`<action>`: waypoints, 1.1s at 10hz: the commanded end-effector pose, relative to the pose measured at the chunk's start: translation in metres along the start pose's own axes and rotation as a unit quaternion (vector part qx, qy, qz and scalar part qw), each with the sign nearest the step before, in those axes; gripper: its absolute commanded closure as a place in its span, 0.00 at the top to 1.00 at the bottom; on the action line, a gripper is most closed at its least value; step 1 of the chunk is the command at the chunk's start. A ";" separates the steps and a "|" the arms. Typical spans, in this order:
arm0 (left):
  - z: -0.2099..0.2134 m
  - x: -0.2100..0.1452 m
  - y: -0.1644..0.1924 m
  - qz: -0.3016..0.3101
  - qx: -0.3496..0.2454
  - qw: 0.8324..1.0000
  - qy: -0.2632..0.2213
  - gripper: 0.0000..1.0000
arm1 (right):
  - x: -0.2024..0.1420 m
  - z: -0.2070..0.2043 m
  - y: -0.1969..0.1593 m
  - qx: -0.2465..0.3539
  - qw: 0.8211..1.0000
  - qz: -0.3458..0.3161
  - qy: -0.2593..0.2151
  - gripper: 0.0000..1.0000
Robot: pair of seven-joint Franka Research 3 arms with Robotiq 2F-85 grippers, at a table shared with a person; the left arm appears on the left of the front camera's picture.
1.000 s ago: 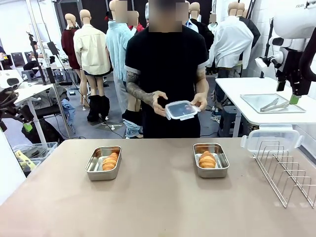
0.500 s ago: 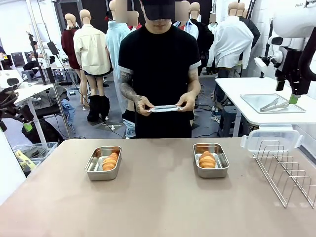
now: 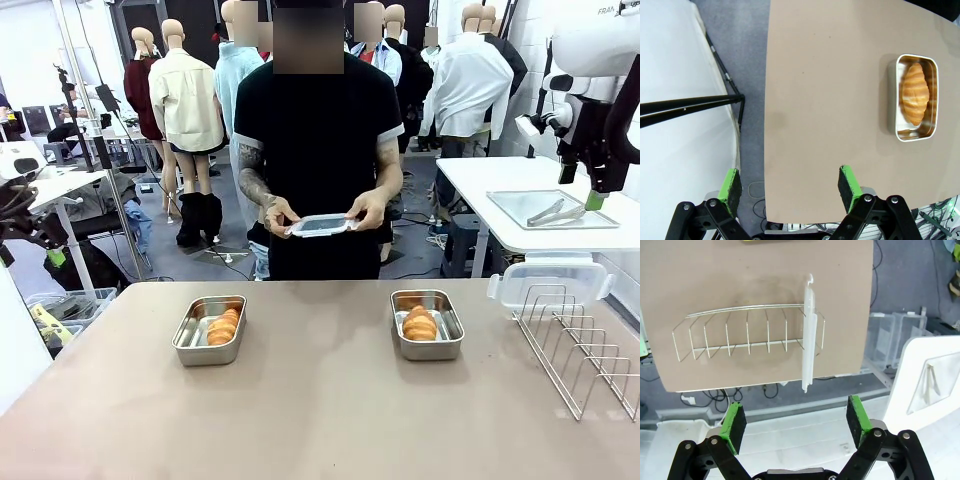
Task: Place the bread in airtight containers.
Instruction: Pick up one Airtight Container lid and hand it to the human.
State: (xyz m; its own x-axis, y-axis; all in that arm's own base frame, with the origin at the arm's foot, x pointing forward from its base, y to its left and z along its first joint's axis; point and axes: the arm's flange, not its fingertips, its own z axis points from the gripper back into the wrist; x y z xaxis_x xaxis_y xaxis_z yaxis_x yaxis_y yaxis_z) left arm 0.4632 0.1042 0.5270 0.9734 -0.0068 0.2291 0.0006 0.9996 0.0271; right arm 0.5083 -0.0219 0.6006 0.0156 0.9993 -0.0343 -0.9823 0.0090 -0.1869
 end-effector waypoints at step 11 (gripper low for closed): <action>0.002 -0.001 0.000 0.007 0.008 1.000 0.001 1.00 | -0.001 0.001 0.002 0.003 1.000 0.004 0.001 1.00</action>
State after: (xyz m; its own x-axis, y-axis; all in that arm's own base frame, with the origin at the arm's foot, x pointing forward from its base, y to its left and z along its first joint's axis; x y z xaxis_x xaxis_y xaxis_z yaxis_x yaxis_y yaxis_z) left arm 0.4632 0.1042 0.5270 0.9734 -0.0068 0.2291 0.0006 0.9996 0.0271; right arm 0.5083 -0.0219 0.6006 0.0156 0.9993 -0.0343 -0.9823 0.0090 -0.1869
